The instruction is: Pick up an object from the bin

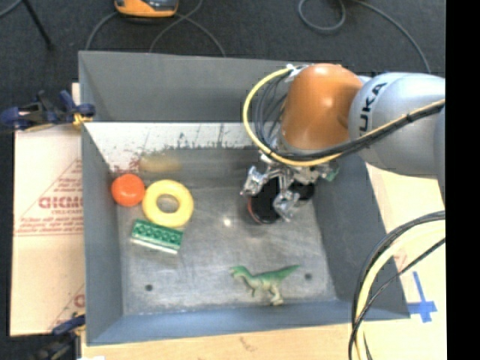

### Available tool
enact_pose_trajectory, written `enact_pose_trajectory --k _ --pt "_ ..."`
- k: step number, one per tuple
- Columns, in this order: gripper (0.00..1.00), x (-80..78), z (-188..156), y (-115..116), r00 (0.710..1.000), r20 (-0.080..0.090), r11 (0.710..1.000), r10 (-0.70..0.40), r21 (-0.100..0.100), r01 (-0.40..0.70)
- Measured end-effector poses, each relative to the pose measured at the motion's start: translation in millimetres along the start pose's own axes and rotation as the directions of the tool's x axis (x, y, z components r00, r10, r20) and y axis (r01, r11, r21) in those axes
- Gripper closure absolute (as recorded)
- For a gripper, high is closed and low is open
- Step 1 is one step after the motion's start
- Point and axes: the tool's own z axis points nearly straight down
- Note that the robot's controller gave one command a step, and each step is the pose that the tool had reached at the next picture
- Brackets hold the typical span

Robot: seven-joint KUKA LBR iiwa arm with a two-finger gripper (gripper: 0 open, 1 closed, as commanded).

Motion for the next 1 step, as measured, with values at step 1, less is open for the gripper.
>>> enact_pose_trajectory --k 1 --pt "1.00 0.0 0.0 0.0 1.000 0.000 1.000 0.001 0.000 -0.001"
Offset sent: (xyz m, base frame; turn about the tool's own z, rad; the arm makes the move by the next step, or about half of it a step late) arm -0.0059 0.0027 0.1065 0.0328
